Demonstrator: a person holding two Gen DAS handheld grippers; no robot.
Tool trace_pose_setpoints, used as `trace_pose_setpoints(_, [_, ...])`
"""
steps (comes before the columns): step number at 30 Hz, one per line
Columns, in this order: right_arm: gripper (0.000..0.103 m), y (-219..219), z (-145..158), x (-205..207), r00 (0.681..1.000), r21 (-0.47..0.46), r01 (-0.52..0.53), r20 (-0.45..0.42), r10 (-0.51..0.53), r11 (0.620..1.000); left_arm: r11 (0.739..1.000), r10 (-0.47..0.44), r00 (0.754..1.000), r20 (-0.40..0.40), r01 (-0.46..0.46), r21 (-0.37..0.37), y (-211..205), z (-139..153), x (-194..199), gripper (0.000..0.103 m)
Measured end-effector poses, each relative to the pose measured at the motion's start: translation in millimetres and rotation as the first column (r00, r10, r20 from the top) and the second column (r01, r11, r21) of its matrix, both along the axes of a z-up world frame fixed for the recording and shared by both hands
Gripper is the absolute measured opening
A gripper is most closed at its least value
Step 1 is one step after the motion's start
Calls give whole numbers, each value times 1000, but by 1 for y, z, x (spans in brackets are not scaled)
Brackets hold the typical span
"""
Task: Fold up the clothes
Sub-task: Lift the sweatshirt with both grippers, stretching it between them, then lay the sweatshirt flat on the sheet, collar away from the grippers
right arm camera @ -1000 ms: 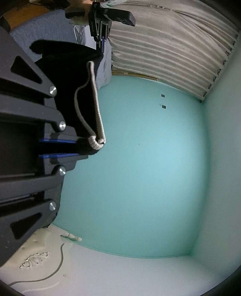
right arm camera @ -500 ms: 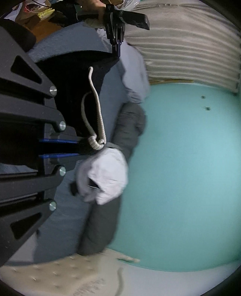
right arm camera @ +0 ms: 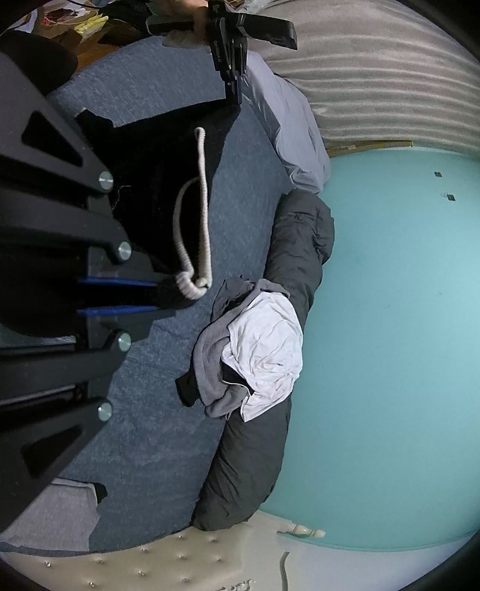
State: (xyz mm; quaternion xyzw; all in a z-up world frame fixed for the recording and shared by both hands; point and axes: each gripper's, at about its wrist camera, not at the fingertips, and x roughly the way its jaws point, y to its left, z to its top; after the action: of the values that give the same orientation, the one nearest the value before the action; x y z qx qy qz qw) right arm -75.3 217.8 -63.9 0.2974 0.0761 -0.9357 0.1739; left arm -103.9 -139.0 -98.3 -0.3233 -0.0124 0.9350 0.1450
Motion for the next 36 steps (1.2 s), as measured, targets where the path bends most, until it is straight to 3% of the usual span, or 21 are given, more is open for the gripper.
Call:
trace_pose_setpoints(9, [8,12,-34,-81,997,-18,35,69,-34,999,1000,6,998,54,-7,6,3,-29,-74,2])
trace_pose_setpoints(27, [8,26,-164,-254,971,-13,125,207,-120,992,999,17,976,218,-9,-37,11,-156,-238,2])
trace_pose_setpoints(36, [8,30,-238,-321,949,12,166,269,-163,986,998,43,946,320,-26,-58,15,-230,-306,2])
